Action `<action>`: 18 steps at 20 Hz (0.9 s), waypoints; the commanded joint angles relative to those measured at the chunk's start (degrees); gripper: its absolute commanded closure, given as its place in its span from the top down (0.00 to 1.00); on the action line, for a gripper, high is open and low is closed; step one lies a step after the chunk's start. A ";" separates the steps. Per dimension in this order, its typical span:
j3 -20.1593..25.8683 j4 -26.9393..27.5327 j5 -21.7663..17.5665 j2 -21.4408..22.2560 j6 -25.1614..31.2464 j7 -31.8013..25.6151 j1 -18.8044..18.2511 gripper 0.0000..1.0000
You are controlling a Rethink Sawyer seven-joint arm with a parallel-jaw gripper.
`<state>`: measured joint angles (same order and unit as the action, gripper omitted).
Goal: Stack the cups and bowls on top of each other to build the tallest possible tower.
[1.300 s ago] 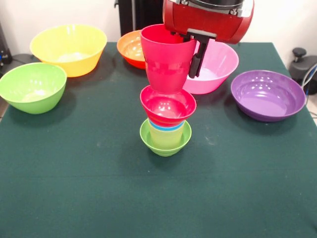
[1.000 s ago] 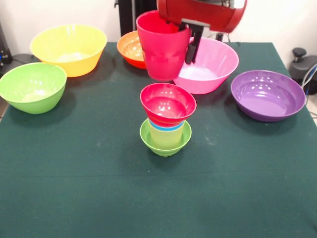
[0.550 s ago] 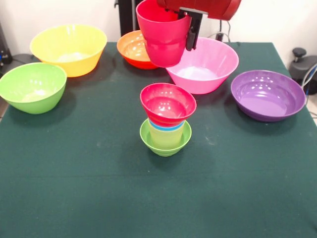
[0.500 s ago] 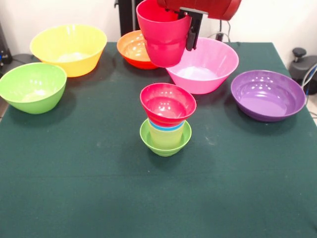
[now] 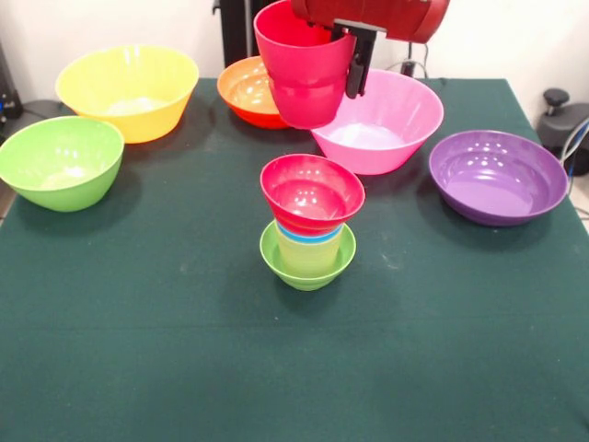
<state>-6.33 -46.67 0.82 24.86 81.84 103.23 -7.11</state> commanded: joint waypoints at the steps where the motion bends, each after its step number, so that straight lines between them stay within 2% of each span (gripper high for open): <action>1: 4.89 -1.90 -0.17 -3.91 -5.75 4.49 0.16 0.00; 18: 4.13 -6.88 0.36 -3.21 -10.30 5.02 0.41 0.00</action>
<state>-6.32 -46.76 0.95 23.31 74.72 103.23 -7.11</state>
